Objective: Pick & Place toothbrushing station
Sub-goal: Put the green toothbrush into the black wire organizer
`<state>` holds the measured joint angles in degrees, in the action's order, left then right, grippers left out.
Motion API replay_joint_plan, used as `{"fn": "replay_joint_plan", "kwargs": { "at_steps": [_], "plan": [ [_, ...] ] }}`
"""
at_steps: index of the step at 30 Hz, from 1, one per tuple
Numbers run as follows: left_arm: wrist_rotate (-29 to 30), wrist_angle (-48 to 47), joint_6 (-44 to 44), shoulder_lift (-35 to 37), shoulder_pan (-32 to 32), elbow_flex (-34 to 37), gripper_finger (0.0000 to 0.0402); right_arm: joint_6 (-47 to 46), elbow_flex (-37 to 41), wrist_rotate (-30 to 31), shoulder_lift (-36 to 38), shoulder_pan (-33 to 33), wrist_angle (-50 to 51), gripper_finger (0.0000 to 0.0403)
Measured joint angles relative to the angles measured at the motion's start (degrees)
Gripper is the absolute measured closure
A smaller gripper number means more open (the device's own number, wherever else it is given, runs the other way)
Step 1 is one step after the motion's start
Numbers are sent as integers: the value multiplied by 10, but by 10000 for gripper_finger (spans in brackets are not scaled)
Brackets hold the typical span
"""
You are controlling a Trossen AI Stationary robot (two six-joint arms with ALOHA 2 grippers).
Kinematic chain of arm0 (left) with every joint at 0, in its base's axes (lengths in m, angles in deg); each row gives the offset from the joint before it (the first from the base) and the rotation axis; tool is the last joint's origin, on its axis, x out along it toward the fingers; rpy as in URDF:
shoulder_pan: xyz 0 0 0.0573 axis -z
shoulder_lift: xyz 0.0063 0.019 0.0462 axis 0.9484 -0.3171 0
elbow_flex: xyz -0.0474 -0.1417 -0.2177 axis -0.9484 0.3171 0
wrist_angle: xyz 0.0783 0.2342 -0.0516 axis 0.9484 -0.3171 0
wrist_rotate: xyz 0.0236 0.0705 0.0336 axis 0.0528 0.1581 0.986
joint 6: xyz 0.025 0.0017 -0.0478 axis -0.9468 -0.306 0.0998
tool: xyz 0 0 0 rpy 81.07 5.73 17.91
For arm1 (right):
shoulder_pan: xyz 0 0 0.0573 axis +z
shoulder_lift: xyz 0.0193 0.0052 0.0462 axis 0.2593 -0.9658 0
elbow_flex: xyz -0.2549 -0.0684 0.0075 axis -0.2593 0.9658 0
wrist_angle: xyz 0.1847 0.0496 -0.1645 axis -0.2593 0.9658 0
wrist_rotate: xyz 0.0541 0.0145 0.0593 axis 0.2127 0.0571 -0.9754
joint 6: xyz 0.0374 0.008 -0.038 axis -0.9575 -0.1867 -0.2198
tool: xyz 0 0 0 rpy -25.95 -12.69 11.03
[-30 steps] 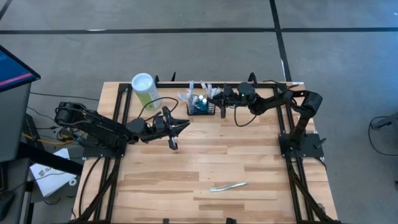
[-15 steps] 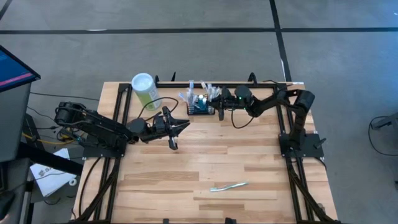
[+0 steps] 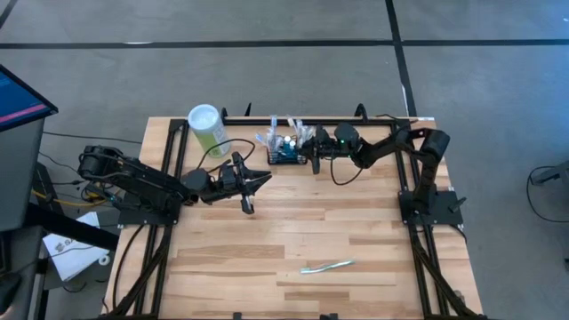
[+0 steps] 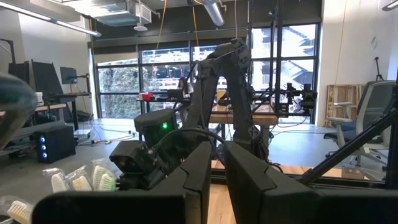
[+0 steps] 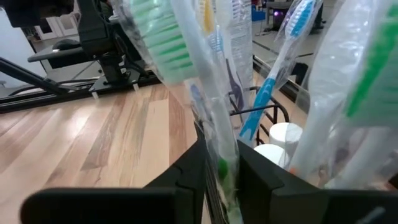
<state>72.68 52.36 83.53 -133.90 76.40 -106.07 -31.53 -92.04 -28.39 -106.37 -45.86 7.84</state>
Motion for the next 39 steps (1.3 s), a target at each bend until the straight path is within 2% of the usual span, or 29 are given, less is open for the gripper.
{"fn": "replay_joint_plan", "kwargs": {
  "at_steps": [23,33,39],
  "plan": [
    [0,-4,0,0,0,0,363,3,0,-14,7,-1,8,332],
    [0,-4,0,0,0,0,363,13,0,-27,71,-3,77,330],
    [0,-4,0,0,0,0,363,32,0,-26,84,-9,137,301]
  ]
}}
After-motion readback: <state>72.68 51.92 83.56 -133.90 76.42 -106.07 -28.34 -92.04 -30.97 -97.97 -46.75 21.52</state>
